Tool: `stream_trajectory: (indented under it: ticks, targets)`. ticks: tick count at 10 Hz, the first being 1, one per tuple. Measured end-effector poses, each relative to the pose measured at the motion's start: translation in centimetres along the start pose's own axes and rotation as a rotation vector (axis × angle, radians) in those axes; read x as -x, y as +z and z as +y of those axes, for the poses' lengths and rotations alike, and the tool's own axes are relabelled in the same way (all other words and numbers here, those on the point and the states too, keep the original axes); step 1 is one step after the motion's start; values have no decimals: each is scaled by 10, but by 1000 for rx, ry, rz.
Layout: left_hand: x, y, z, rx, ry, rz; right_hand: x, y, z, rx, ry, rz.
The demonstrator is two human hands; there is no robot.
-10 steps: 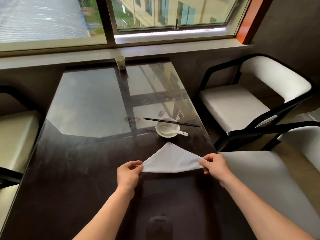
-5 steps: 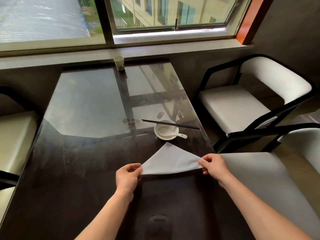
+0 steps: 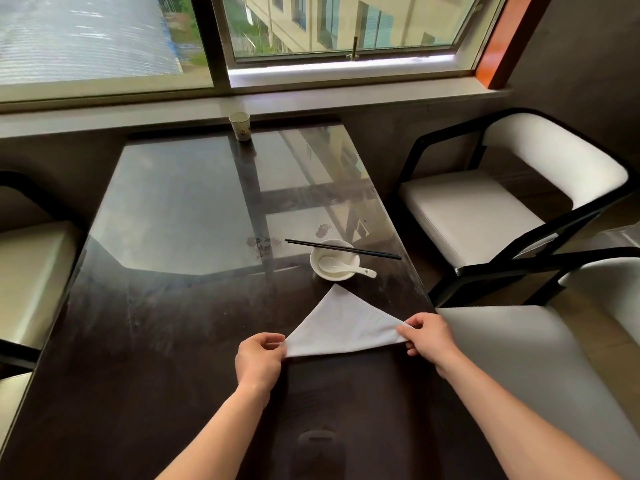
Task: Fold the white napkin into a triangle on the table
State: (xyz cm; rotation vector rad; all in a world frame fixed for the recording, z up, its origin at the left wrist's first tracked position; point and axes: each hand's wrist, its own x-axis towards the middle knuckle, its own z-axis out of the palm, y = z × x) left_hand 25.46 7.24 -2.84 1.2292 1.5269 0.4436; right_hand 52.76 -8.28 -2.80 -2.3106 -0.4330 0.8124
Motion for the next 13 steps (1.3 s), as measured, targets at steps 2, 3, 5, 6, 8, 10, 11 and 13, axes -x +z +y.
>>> stream_trajectory:
  ticks: [2, 3, 5, 6, 8, 10, 11, 13]
  targets:
    - [3, 2, 5, -205, 100, 50, -1, 4, 4, 29, 28, 28]
    - [2, 2, 6, -247, 111, 44, 0, 7, 5, 47, 38, 36]
    - [0, 4, 5, -304, 163, 32, -2, 8, 6, 41, 24, 68]
    - [-2, 6, 5, -312, 175, 27, -2, 8, 7, 29, 17, 76]
    - [-1, 8, 6, -355, 223, 11, 2, 9, 4, 7, 14, 112]
    - [9, -1, -4, -702, 659, -29, 6, 6, 3, 164, -31, 124]
    - [15, -8, -12, -961, 907, -44, 6, 3, 5, 423, -94, 188]
    - [19, -24, -22, -1075, 996, -39, 16, 2, -2, 444, -192, 258]
